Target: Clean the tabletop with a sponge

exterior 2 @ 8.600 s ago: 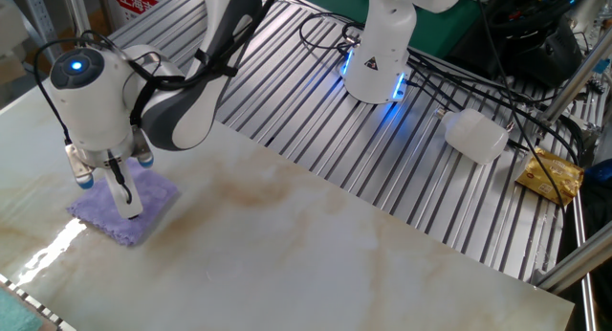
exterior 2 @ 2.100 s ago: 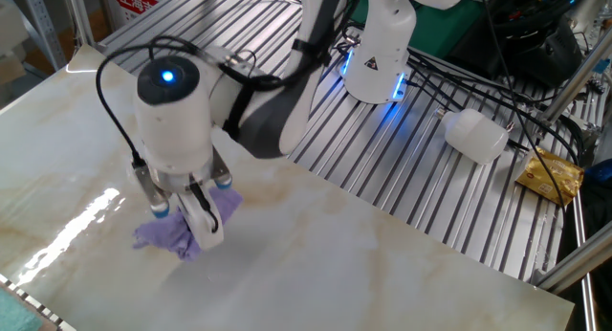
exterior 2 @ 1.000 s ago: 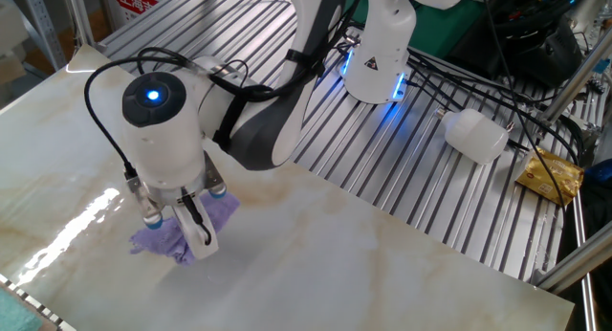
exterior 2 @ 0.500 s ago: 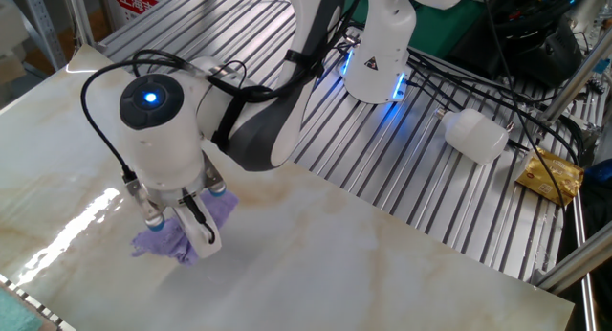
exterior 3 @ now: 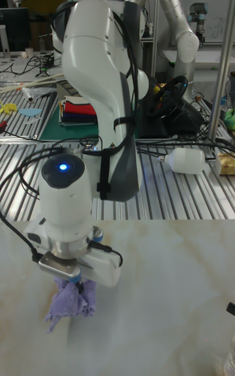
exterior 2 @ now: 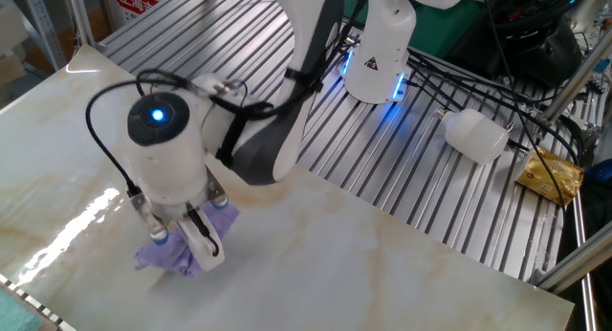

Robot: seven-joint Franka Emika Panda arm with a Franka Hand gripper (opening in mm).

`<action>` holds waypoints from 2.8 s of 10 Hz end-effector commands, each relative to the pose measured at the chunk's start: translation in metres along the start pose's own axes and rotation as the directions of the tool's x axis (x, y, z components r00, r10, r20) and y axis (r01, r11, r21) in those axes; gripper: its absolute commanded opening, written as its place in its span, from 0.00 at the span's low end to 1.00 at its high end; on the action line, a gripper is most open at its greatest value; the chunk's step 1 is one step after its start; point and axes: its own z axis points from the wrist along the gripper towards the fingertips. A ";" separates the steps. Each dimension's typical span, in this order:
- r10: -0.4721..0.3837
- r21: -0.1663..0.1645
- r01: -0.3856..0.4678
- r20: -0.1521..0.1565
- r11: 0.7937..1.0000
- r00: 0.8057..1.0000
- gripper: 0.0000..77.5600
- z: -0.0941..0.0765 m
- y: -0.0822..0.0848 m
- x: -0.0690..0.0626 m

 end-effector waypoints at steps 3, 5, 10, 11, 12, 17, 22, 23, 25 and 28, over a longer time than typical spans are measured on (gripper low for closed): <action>0.010 -0.024 -0.009 0.028 1.000 1.000 0.01 0.027 0.024 -0.002; 0.018 -0.018 -0.017 0.021 1.000 1.000 0.01 0.036 0.030 0.000; 0.050 -0.055 -0.050 0.007 0.997 0.999 0.01 0.059 0.043 0.009; 0.060 -0.058 -0.059 0.003 0.997 0.998 0.01 0.056 0.047 0.012; 0.066 -0.061 -0.066 -0.001 0.996 0.998 0.01 0.054 0.051 0.015; 0.080 -0.090 -0.081 -0.008 0.993 0.997 0.01 0.061 0.063 0.021; 0.111 -0.084 -0.111 -0.012 0.990 0.994 0.01 0.054 0.082 0.039; 0.113 -0.084 -0.114 -0.012 0.990 0.994 0.01 0.054 0.084 0.041; 0.116 -0.072 -0.116 -0.009 0.991 0.993 0.01 0.058 0.087 0.045; 0.096 0.002 -0.096 0.030 0.995 0.995 0.01 0.068 0.087 0.042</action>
